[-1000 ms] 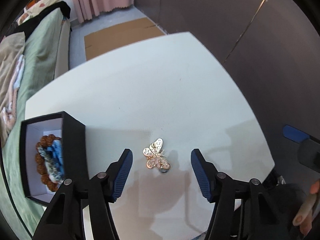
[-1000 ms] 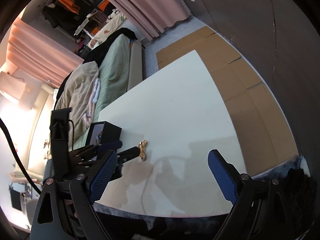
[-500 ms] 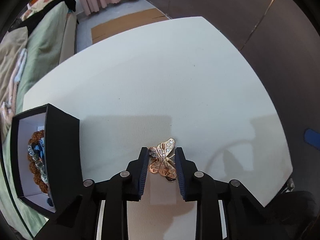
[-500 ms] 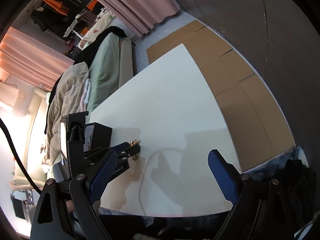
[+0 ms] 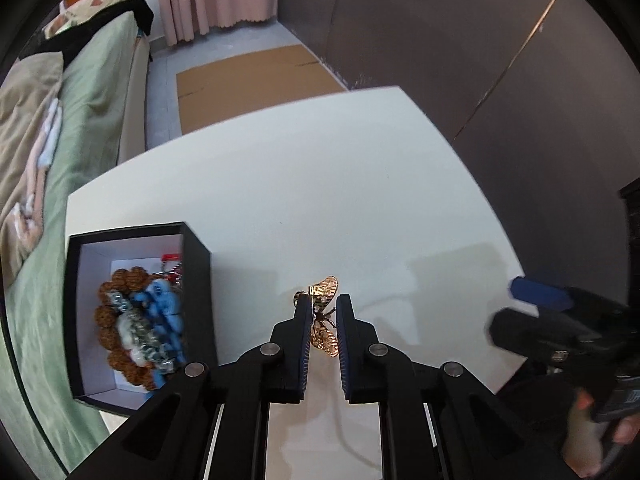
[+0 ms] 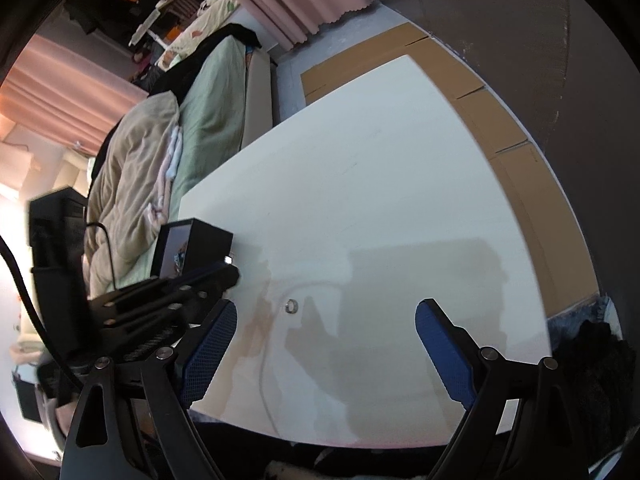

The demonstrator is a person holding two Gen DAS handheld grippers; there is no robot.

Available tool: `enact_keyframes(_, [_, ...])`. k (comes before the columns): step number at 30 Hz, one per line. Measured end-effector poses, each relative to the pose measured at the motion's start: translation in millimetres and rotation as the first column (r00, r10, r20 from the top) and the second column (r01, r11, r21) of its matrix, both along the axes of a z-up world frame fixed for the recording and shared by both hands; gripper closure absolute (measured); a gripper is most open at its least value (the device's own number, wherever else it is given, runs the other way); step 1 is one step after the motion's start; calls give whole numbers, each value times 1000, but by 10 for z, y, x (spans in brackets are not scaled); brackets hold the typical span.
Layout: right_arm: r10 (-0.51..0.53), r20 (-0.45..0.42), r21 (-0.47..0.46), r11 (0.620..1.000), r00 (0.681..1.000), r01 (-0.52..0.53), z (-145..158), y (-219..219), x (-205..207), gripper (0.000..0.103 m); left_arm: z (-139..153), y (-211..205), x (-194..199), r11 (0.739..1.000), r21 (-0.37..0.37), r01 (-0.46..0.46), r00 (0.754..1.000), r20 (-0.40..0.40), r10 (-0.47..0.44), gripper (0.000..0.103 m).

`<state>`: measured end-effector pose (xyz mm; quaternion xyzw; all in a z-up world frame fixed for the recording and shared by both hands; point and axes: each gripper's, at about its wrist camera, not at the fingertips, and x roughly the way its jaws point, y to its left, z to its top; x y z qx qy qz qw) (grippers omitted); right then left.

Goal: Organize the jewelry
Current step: 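Drop butterfly brooch into box with left tool while right tool grasps silver ring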

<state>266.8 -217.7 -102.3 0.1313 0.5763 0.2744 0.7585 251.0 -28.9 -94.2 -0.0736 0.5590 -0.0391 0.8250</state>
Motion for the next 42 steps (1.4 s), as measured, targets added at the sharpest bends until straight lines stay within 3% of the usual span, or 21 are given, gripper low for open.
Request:
enact_keyframes(2, [16, 4, -16, 1000, 1000, -16, -12, 73, -11, 17, 80, 86, -47, 1000, -15, -10, 1000, 20, 10, 91])
enact_keyframes(7, [76, -8, -72, 994, 997, -77, -94, 353, -37, 50, 287, 302, -173, 998, -51, -24, 997, 71, 28, 91])
enact_keyframes(11, [107, -4, -125, 986, 994, -107, -144, 567, -79, 55, 364, 440, -258, 997, -66, -45, 995, 88, 51, 91])
enact_keyframes(15, [131, -2, -171, 977, 991, -129, -180, 720, -115, 68, 422, 560, -359, 995, -78, -59, 992, 105, 67, 91])
enact_keyframes(21, [149, 10, -277, 950, 989, -140, -269, 873, -155, 71, 408, 810, -469, 991, -95, -97, 989, 106, 107, 91])
enact_keyframes(25, [167, 6, -335, 929, 986, -155, -329, 948, -191, 84, 419, 913, -547, 990, -98, -104, 988, 108, 115, 91])
enact_keyframes(31, [191, 53, -413, 898, 980, -153, -306, 1050, -263, 88, 416, 1037, -619, 988, -106, -113, 987, 106, 125, 90])
enact_keyframes(36, [183, 73, -391, 910, 980, -141, -218, 1029, -280, 89, 400, 1145, -675, 984, -126, -125, 985, 105, 139, 90])
enact_keyframes(42, [149, 125, -287, 952, 981, -108, 66, 917, -332, 89, 397, 1227, -652, 978, -161, -135, 982, 109, 154, 90])
